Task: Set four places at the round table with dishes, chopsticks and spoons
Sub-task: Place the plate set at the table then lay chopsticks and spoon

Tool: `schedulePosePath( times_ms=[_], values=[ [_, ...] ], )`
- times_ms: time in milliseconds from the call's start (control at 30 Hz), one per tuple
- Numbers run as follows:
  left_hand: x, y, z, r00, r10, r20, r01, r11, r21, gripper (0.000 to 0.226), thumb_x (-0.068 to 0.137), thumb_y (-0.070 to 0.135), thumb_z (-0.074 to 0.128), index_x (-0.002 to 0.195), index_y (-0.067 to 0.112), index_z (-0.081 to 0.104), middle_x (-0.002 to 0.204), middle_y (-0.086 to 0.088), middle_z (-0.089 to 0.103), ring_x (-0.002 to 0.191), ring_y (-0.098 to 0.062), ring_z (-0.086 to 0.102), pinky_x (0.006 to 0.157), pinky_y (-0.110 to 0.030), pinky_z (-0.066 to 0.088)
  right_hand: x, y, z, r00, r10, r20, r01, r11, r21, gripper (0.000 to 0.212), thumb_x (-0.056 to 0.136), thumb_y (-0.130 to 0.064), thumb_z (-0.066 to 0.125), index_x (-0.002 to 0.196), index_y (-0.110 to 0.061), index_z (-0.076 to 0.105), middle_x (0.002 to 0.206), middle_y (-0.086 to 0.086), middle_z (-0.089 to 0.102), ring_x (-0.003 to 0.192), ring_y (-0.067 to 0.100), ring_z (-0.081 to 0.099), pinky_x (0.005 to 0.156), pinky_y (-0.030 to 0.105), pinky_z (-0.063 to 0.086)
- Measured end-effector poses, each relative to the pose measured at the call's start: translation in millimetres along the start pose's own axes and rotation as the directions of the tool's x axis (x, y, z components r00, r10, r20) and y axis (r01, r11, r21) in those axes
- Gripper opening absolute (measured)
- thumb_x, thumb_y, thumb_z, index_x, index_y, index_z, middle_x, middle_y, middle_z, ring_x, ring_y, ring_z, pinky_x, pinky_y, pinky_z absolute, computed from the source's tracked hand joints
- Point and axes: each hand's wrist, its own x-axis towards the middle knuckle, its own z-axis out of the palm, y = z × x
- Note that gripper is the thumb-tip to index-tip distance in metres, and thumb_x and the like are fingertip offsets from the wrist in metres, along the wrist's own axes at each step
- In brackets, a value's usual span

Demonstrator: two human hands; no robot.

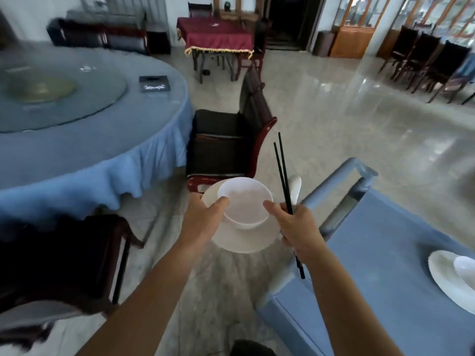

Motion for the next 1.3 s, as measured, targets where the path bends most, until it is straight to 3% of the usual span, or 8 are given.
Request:
schedulePosePath(
  times_ms=[100,200,400,533,633,733,967,1300],
  values=[
    [22,-15,-33,0.991,-0.089,-0.104,0.083,0.994,-0.067,0.048,0.082,0.043,0.066,0.117,0.022,0.041,0.104,0.001,0.054,0.087,-0.017,0.056,0.067,-0.033,0.045,26,-8,45,0.995,-0.008,0.099,0.015,0.998,-0.064,0.042,0.079,-0.05,0.076,0.07,-0.013,0.057,0.046,-0.007,0.045,0.036,0.011,0.041,0.038,0.023,0.033],
    [45,-28,-64,0.967,-0.129,-0.22,0.104,0.987,-0.122,0.044,0.083,0.04,0.067,0.114,0.019,0.045,0.092,0.009,0.053,0.078,-0.007,0.053,0.058,-0.025,0.039,55,-19,91,0.978,0.003,0.21,0.023,0.992,-0.123,0.047,0.077,-0.054,0.075,0.077,-0.008,0.064,0.049,-0.003,0.049,0.037,0.012,0.045,0.04,0.024,0.037],
    [104,-24,-110,0.9,-0.19,-0.392,0.115,0.972,-0.206,0.05,0.08,0.039,0.071,0.118,0.017,0.048,0.105,0.0,0.059,0.089,-0.017,0.058,0.068,-0.03,0.042,120,-61,169,0.93,-0.034,0.367,0.124,0.967,-0.224,0.058,0.055,-0.07,0.066,0.065,-0.013,0.065,0.042,-0.006,0.052,0.036,0.009,0.053,0.042,0.025,0.041],
    [136,-11,-135,0.855,-0.219,-0.469,0.104,0.96,-0.259,0.065,0.062,0.051,0.065,0.114,0.014,0.049,0.102,0.0,0.059,0.085,-0.017,0.059,0.064,-0.03,0.044,154,-89,212,0.875,-0.07,0.478,0.163,0.974,-0.156,0.042,0.056,-0.068,0.071,0.062,-0.026,0.069,0.042,-0.01,0.054,0.036,0.006,0.051,0.037,0.021,0.035],
    [160,-9,-156,0.817,-0.265,-0.513,0.133,0.951,-0.28,0.064,0.058,0.052,0.062,0.11,0.018,0.049,0.101,0.001,0.06,0.084,-0.019,0.062,0.057,-0.029,0.048,176,-104,247,0.829,-0.098,0.551,0.199,0.972,-0.127,0.04,0.06,-0.062,0.073,0.073,-0.024,0.073,0.055,-0.01,0.065,0.056,0.011,0.066,0.05,0.029,0.049],
    [187,-13,-178,0.788,-0.285,-0.545,0.129,0.943,-0.307,0.064,0.059,0.051,0.063,0.112,0.017,0.048,0.103,0.0,0.06,0.09,-0.021,0.062,0.073,-0.037,0.053,196,-117,285,0.79,-0.102,0.604,0.219,0.968,-0.122,0.044,0.061,-0.062,0.073,0.079,-0.022,0.071,0.065,-0.005,0.068,0.066,0.017,0.069,0.057,0.034,0.056],
    [276,-31,-256,0.757,-0.359,-0.545,0.131,0.902,-0.411,0.068,0.056,0.043,0.064,0.114,0.009,0.055,0.108,-0.01,0.064,0.099,-0.031,0.063,0.083,-0.047,0.054,255,-146,408,0.71,-0.06,0.702,0.236,0.959,-0.157,0.044,0.069,-0.06,0.074,0.072,-0.018,0.062,0.041,-0.014,0.046,0.035,0.004,0.042,0.036,0.02,0.03],
    [464,-55,-432,0.701,-0.439,-0.562,0.196,0.877,-0.439,0.057,0.054,0.042,0.062,0.105,0.017,0.052,0.09,0.004,0.055,0.088,-0.022,0.059,0.074,-0.035,0.05,345,-197,655,0.697,0.006,0.717,0.207,0.956,-0.209,0.044,0.076,-0.048,0.078,0.061,-0.019,0.048,0.041,-0.01,0.042,0.034,0.01,0.039,0.037,0.021,0.028]
  ],
)
